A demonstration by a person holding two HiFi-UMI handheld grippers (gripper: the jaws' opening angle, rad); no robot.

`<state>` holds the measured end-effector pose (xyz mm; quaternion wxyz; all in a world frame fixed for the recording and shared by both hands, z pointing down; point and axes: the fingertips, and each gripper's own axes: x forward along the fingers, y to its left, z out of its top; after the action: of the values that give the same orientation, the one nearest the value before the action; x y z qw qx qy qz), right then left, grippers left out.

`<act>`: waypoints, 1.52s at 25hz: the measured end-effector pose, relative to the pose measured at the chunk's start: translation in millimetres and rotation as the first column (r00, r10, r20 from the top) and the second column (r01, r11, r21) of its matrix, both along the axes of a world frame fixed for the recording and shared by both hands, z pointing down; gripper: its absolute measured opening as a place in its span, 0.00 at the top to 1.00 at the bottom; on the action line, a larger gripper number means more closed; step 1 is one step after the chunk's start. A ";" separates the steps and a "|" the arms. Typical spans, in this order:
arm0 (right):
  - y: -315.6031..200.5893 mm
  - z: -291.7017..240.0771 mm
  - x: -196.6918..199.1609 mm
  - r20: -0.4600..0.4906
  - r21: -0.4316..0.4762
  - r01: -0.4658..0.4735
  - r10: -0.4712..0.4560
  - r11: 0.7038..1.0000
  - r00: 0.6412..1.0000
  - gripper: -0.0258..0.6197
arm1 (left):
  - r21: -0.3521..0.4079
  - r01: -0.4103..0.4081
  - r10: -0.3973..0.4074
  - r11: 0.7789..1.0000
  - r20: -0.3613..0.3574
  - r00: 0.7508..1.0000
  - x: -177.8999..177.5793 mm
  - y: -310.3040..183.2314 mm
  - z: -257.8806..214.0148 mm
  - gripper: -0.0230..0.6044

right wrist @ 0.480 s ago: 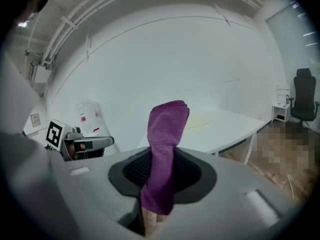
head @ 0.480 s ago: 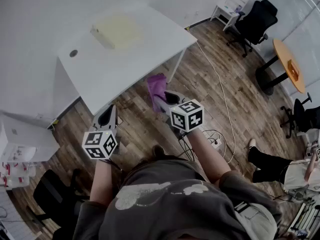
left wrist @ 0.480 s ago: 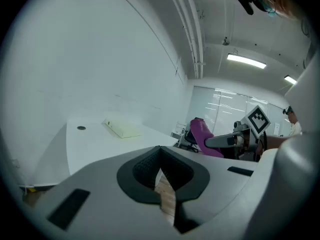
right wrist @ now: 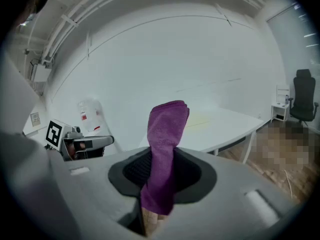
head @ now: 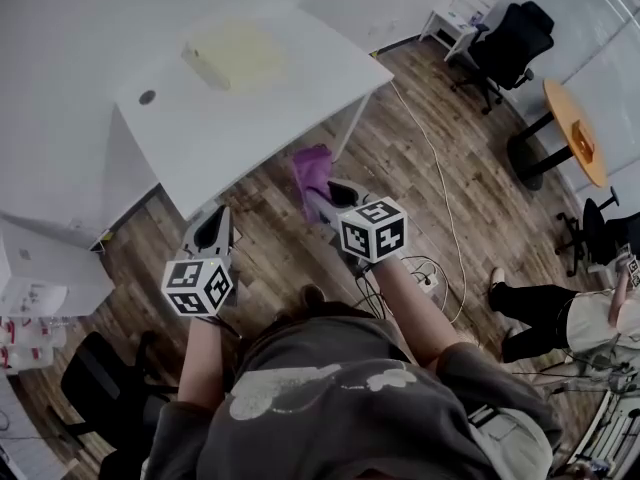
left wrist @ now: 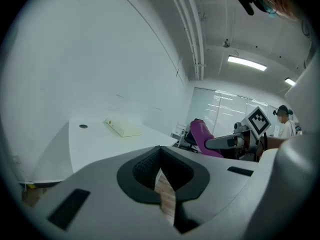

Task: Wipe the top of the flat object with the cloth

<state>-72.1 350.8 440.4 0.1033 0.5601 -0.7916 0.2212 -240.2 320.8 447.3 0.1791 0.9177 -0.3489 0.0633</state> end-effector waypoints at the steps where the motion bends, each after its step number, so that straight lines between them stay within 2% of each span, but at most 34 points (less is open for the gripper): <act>1: 2.3 1.7 -1.5 -0.001 -0.004 0.000 0.000 1.000 1.000 0.79 | -0.003 0.001 -0.001 1.000 -0.001 1.000 -1.8 2.0 1.0 0.97; 14: 5.6 9.1 -26.8 0.045 0.011 -0.032 0.032 0.999 0.998 0.79 | 0.013 0.010 -0.010 1.000 0.018 1.000 -32.2 10.5 8.3 0.97; 18: 4.6 9.4 -21.9 0.054 0.009 -0.040 0.040 0.999 0.998 0.79 | -0.004 0.024 -0.024 1.000 0.011 1.000 -35.1 5.1 13.4 0.97; 23: -7.8 17.7 -1.6 0.060 -0.009 -0.054 0.054 0.998 0.997 0.79 | -0.018 0.026 -0.025 0.999 0.029 0.999 -29.4 0.1 21.5 0.97; 27: -34.2 24.2 18.4 0.051 -0.017 -0.028 0.029 0.999 0.998 0.79 | -0.013 0.056 -0.056 0.998 0.044 0.997 -22.3 -18.3 25.8 0.97; 31: -78.5 24.1 45.7 0.064 -0.004 0.001 0.000 1.000 0.998 0.79 | -0.008 0.123 -0.122 0.992 0.044 0.991 -9.1 -57.0 25.8 0.97; 38: -165.0 26.9 106.0 0.095 -0.015 0.060 -0.059 0.998 0.994 0.79 | -0.043 0.198 -0.195 0.979 0.051 0.979 41.7 -124.8 30.0 0.97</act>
<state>33.9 185.8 467.2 0.0771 0.5243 -0.8099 0.2515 -198.5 196.0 477.3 0.1981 0.8725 -0.4403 0.0751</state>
